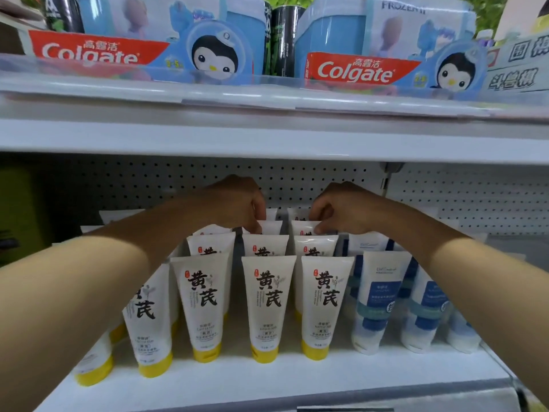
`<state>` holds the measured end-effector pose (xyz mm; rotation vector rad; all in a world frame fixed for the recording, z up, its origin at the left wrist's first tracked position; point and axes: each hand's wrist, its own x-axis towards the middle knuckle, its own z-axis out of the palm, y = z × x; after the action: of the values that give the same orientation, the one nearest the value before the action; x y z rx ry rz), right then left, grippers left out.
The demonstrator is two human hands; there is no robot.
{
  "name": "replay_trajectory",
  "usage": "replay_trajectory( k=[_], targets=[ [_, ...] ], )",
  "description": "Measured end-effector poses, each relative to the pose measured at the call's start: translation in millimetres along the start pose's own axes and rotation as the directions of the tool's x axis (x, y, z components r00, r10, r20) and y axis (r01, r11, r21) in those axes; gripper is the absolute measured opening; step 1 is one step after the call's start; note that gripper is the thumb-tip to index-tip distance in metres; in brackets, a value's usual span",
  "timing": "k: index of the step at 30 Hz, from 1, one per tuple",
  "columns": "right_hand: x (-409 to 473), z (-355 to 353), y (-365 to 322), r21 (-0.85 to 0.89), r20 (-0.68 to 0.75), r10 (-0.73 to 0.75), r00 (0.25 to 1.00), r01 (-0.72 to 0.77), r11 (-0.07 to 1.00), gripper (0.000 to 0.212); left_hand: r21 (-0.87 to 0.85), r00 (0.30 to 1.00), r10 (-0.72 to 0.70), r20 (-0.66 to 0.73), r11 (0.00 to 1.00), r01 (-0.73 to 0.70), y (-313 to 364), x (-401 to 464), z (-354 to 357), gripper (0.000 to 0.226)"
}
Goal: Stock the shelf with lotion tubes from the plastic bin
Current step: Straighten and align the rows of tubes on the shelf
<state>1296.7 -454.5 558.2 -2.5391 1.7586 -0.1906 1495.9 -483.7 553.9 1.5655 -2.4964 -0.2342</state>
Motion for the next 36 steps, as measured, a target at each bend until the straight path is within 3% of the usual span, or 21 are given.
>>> replay_trajectory(
  k=[6,8,27,32,36],
  targets=[
    [6.9,5.1,2.7,-0.009,0.037,-0.018,0.999,0.018,1.0,0.014,0.056,0.997,0.068,0.028,0.996,-0.07,-1.3,3.6,4.2,0.006],
    [6.7,4.8,2.4,-0.005,0.032,-0.03,0.999,0.03,1.0,0.003,0.065,0.996,0.085,0.014,0.994,-0.086,-1.9,3.8,5.3,0.02],
    [5.9,4.8,4.5,0.012,0.04,-0.041,0.998,0.041,0.999,0.003,0.076,0.989,0.148,-0.022,0.986,-0.146,-2.7,4.2,7.5,0.009],
    [3.1,-0.4,8.7,0.141,-0.031,-0.013,0.999,0.018,0.99,0.018,0.034,0.993,0.121,-0.016,0.992,-0.12,-3.7,2.1,6.8,0.015],
    [-2.7,-4.9,10.4,0.211,-0.139,-0.022,0.99,0.051,0.976,0.016,-0.094,0.987,0.084,-0.139,0.991,-0.098,0.2,-5.1,-4.0,0.013]
  ],
)
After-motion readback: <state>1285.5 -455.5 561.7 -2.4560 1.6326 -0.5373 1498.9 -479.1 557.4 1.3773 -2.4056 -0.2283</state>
